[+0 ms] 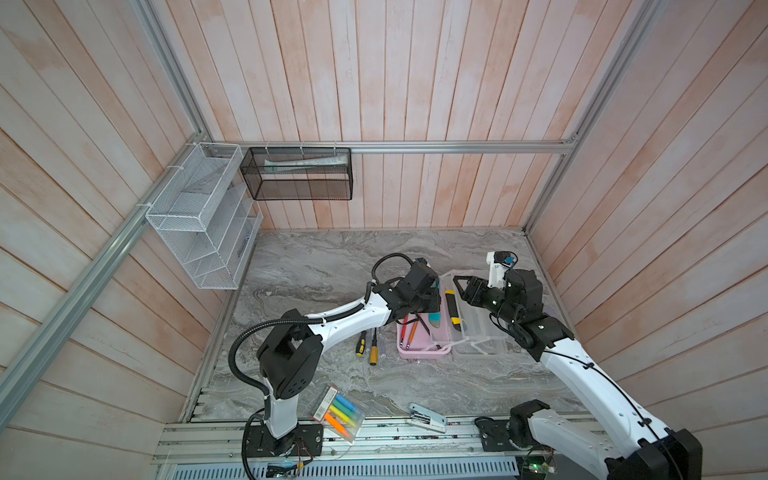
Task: Pack the tool kit
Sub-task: 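Carry the teal tool into the clear box while the right gripper raises the lid, then lower the teal tool beside the knife and open the left gripper, then withdraw the left gripper to the screwdrivers while the right gripper lowers the lid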
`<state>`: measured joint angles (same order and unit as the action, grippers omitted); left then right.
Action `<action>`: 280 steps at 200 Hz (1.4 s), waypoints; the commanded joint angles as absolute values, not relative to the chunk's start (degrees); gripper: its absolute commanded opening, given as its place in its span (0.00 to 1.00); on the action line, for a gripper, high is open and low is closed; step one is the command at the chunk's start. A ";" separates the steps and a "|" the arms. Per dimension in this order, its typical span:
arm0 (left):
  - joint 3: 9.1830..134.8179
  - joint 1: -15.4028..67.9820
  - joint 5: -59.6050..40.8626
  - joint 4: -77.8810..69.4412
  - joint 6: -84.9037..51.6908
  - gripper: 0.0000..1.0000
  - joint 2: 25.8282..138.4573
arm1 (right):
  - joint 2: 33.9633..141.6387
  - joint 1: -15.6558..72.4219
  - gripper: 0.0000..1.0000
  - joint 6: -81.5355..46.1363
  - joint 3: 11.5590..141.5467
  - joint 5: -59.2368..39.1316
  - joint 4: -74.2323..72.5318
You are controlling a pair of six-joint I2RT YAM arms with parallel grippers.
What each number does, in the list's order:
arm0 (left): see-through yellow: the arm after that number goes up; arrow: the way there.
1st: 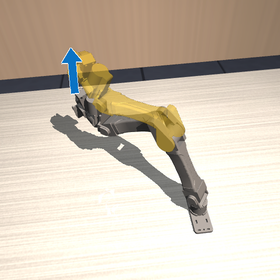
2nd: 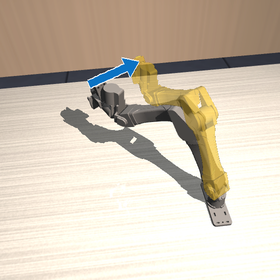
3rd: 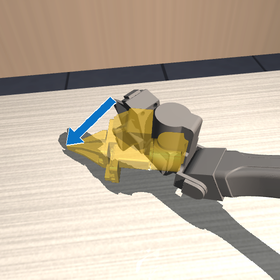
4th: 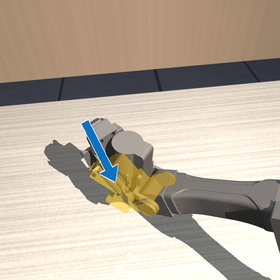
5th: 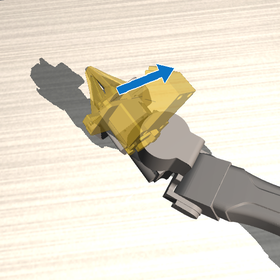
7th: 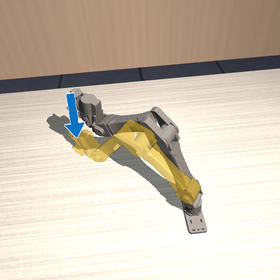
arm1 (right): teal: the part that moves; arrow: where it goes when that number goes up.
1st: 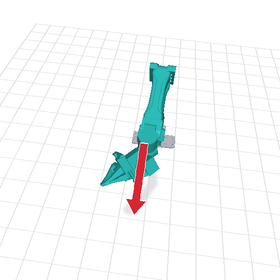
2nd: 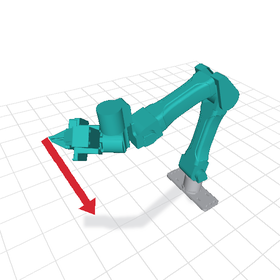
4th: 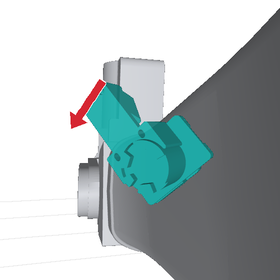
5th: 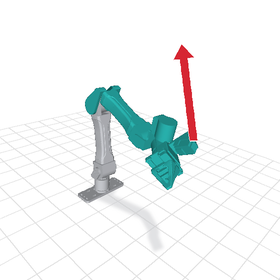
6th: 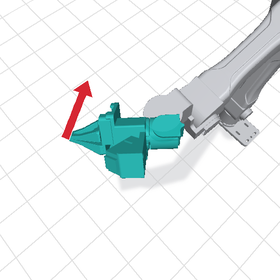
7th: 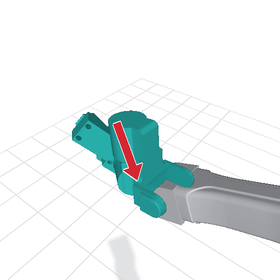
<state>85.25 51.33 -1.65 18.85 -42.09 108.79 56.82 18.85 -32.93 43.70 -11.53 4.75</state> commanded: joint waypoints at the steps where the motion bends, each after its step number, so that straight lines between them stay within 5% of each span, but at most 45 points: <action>1: 88.54 52.52 -1.22 18.60 -42.15 0.00 111.01 | 55.93 18.12 0.56 -31.99 42.46 -12.51 5.32; 93: 89.98 53.14 -0.22 20.28 -44.48 0.00 115.23 | 54.91 16.96 0.58 -31.99 40.26 -14.04 4.85; 115: 90.24 53.13 -0.65 20.31 -44.49 0.26 115.71 | 54.93 16.70 0.60 -31.86 40.16 -14.19 5.01; 135: 90.33 53.10 -1.55 19.97 -44.05 0.38 116.00 | 54.89 16.62 0.62 -31.82 40.17 -14.32 5.09; 209: 89.94 52.06 0.94 19.97 -38.64 0.47 109.89 | 55.51 16.57 0.63 -30.04 44.35 -14.99 6.77; 280: 69.70 45.76 9.63 20.62 -31.67 0.59 88.07 | 61.55 27.10 0.62 -26.01 52.51 -4.85 11.00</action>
<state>74.59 46.87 3.55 18.50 -35.55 92.99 59.07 21.98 -28.97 48.38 -11.49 7.38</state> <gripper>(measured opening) 0.577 0.624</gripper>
